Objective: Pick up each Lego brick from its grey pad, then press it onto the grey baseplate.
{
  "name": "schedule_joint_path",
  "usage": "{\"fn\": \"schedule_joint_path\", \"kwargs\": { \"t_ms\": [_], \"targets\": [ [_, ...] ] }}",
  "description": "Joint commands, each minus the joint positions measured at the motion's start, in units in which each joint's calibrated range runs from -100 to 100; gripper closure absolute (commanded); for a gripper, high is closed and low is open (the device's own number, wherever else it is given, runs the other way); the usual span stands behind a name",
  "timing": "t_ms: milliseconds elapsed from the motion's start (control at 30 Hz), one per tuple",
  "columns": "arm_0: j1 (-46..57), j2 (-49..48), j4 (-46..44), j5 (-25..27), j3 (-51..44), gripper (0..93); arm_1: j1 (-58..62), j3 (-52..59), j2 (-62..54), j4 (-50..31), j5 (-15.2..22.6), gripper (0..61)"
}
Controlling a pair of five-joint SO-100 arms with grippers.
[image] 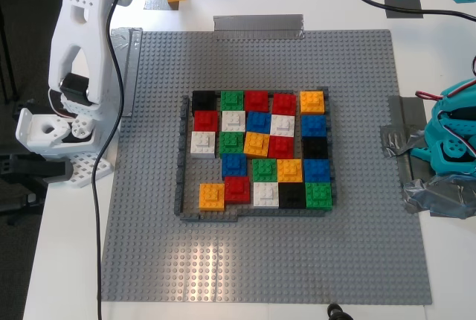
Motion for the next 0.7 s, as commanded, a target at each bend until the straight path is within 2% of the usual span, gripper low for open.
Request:
{"fn": "schedule_joint_path", "kwargs": {
  "t_ms": [0, 400, 667],
  "targets": [
    [0.4, -1.3, -0.6, 0.3, -0.3, 92.7, -0.9, -0.2, -7.4, 0.5, -0.2, 52.6],
    [0.4, -1.3, -0.6, 0.3, -0.3, 92.7, -0.3, -1.2, -11.3, 1.0, -1.0, 60.3],
    [0.4, -1.3, -0.6, 0.3, -0.3, 92.7, 0.7, -2.5, -18.1, 7.6, -2.0, 61.1]
  ]
}}
